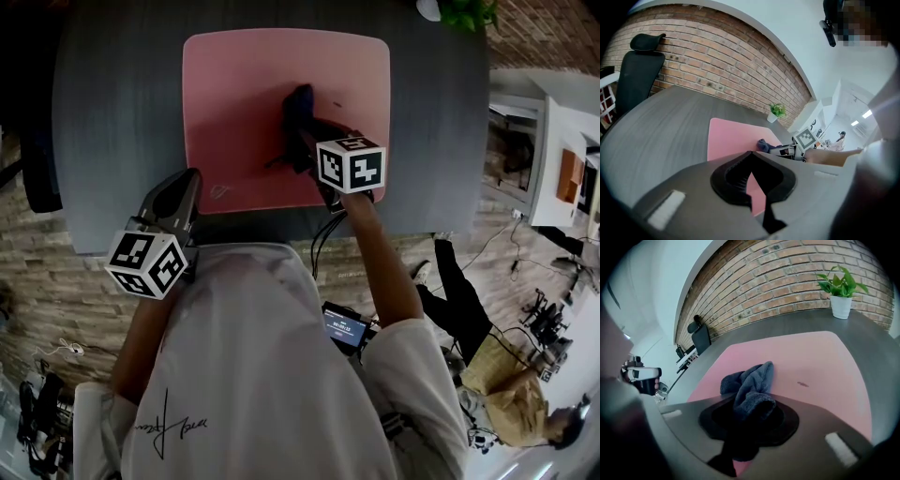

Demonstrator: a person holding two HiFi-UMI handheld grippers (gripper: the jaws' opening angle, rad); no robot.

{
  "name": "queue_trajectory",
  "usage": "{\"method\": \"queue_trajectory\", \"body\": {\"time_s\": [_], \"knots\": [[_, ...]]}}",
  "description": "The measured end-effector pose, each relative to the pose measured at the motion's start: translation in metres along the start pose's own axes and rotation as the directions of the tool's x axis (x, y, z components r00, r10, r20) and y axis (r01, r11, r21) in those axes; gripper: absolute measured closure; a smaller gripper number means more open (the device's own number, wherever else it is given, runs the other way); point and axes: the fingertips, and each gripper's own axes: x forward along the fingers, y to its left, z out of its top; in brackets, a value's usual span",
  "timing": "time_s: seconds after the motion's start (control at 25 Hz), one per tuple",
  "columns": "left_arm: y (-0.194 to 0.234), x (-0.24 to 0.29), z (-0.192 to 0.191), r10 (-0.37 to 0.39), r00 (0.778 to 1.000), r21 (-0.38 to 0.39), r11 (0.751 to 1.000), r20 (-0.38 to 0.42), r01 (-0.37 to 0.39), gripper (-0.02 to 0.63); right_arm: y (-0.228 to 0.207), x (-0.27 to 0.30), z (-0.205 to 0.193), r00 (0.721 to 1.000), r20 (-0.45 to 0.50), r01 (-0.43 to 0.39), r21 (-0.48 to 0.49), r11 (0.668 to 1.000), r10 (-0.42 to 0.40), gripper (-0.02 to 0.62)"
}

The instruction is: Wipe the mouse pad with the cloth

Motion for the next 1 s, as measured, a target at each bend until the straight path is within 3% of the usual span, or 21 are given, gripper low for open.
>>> {"method": "queue_trajectory", "body": {"time_s": [1.0], "knots": [[-0.008,0.018,0.004,-0.022,0.999,0.017,1.0,-0.04,0.022,0.594,-0.069,-0.042,-0.008,0.995,0.032,0.095,0.096,0.991,-0.099,0.492]]}}
